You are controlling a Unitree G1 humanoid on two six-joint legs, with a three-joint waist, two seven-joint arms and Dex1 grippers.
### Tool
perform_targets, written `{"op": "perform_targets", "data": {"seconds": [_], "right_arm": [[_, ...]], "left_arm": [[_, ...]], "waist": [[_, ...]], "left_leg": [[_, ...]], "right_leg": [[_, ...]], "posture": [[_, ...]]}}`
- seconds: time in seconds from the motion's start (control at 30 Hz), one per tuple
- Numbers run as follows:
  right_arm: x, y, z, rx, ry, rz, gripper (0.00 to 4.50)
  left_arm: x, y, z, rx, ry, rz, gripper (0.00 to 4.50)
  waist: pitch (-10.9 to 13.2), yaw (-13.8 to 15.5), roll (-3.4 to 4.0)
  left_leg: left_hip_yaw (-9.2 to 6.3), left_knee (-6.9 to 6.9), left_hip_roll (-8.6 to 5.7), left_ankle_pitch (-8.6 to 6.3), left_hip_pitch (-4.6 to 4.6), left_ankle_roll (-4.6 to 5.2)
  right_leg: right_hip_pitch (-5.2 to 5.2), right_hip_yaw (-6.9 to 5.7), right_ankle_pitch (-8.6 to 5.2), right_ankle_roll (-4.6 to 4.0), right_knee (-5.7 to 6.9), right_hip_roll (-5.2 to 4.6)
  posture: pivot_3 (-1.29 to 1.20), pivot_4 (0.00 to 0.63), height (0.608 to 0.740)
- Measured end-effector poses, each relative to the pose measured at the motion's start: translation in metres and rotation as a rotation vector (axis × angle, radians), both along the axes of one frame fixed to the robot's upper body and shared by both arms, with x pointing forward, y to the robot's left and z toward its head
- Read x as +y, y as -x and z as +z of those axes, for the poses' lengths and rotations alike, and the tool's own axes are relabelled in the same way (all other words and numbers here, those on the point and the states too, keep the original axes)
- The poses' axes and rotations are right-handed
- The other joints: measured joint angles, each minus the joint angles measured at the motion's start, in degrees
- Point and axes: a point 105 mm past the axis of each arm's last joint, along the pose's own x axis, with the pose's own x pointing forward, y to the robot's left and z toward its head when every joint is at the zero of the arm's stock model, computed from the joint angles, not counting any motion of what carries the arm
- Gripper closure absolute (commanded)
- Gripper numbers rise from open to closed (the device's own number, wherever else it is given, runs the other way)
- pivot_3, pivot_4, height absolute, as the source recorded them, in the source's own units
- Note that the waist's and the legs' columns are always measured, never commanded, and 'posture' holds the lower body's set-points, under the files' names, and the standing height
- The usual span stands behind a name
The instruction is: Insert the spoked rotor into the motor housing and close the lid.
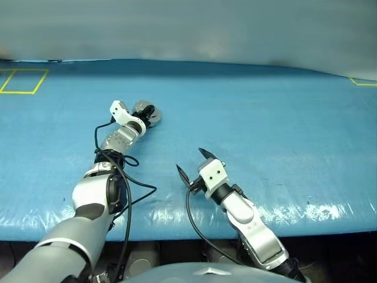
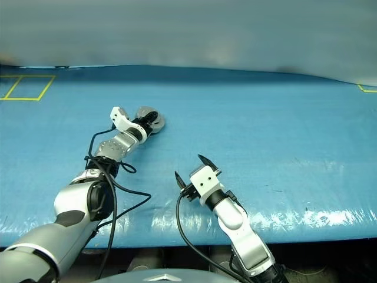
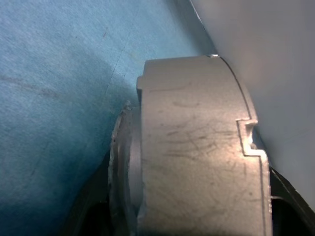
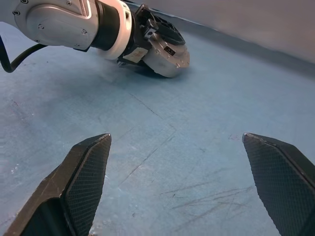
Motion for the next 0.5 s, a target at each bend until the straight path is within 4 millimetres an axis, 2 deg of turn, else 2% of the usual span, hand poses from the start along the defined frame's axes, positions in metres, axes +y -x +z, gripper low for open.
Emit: {"op": "perform_targets", "data": {"seconds": [0.1,0.17,0.3,0.37,0.5], "right_arm": [[0.002,0.001,0.0,0.001,-0.003,0.003,0.0],[0.005,0.001,0.001,0.004,-0.012,0.014,0.0],[0.006,0.002,0.0,0.011,-0.013,0.028,0.0],[0.008,0.002,0.0,0.014,-0.018,0.039,0.0],[0.012,0.002,0.0,0.02,-0.022,0.063,0.0]], "left_arm": [[0.004,0.001,0.001,0.002,-0.002,-0.008,0.11],[0.013,0.006,-0.003,0.014,-0.01,-0.011,0.05],[0.037,0.022,-0.013,0.036,-0.017,-0.003,0.05],[0.048,0.037,-0.019,0.056,-0.023,-0.009,0.05],[0.059,0.068,-0.024,0.085,-0.058,-0.063,0.05]], "waist": [[-0.03,-0.62,0.0],[-0.06,-1.44,-0.01],[-0.08,-2.35,-0.01],[-0.15,-2.59,0.05],[-0.52,-2.75,0.19]], "left_leg": [[0.0,-0.04,0.01,0.0,0.39,0.04],[0.1,-0.22,0.06,-0.04,1.12,0.1],[0.27,-0.32,0.16,-0.04,1.56,0.09],[0.31,-0.43,0.2,-0.04,1.9,0.08],[0.34,-0.45,0.2,-0.05,1.97,0.07]], "right_leg": [[0.36,0.01,0.01,0.02,0.0,0.01],[0.96,0.08,-0.19,0.23,-0.03,0.01],[1.24,0.21,-0.18,0.21,0.06,0.07],[1.53,0.24,-0.2,0.18,0.04,0.08],[1.6,0.27,-0.21,0.18,0.02,0.07]], "posture": [[0.0,0.15,0.74],[0.0,0.15,0.74],[0.0,0.15,0.74],[0.0,0.15,0.74],[0.0,0.15,0.74]]}}
